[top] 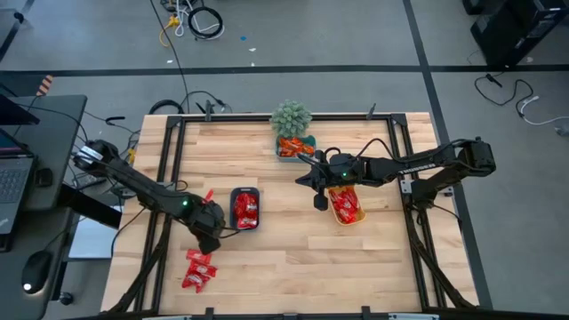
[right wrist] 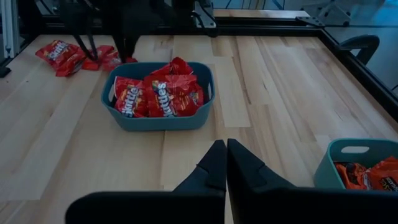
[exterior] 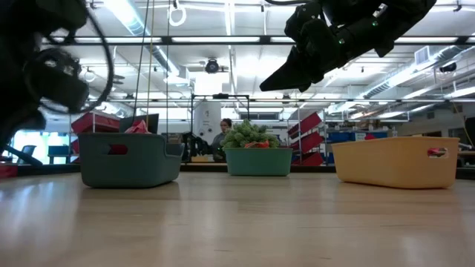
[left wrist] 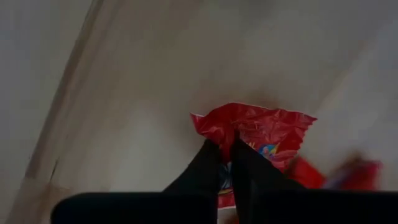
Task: Sort candy
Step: Put the red candy into the blue bin
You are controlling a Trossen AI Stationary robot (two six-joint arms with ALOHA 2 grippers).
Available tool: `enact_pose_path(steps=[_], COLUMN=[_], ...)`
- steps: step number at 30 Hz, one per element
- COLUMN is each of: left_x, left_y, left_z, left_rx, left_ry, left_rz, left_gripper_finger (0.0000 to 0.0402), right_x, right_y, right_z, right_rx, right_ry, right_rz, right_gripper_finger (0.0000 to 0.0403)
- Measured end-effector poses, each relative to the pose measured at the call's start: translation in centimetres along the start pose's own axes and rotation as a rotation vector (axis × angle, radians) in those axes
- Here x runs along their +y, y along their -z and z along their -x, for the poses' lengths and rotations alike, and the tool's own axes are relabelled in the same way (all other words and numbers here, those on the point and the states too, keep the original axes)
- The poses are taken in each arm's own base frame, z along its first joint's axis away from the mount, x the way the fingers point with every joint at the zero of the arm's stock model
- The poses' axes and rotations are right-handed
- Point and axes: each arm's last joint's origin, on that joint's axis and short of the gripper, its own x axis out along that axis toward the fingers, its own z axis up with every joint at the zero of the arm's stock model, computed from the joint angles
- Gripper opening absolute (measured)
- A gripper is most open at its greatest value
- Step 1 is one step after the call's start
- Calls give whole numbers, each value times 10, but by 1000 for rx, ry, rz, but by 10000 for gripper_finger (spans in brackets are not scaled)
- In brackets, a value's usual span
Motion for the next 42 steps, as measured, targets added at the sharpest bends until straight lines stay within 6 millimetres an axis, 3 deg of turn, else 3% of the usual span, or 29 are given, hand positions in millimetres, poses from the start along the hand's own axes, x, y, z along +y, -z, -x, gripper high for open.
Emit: enact_pose_path(steps=[11, 16, 21, 28, 33, 42], left_x=[-20, -8, 2, 1, -2, -6], left_y=[-51, -80, -97, -112, -116, -121], left_z=[75, 93, 92, 65, 48, 52], left_rx=[-249, -388, -427, -291, -220, -225], left_ry=[-10, -37, -59, -35, -40, -24], left_rz=[-109, -134, -190, -214, -266, -271], left_gripper_finger=[21, 21, 28, 59, 102, 174], right_x=[0, 0, 0, 0, 0, 0], right_y=[0, 0, 0, 3, 6, 9], right_z=[0, 0, 0, -4, -8, -11], right_rx=[0, 0, 0, 12, 20, 32], right_ry=[0, 0, 0, 0, 0, 4], right_rz=[0, 0, 0, 0, -4, -4], right_gripper_finger=[0, 0, 0, 0, 0, 0])
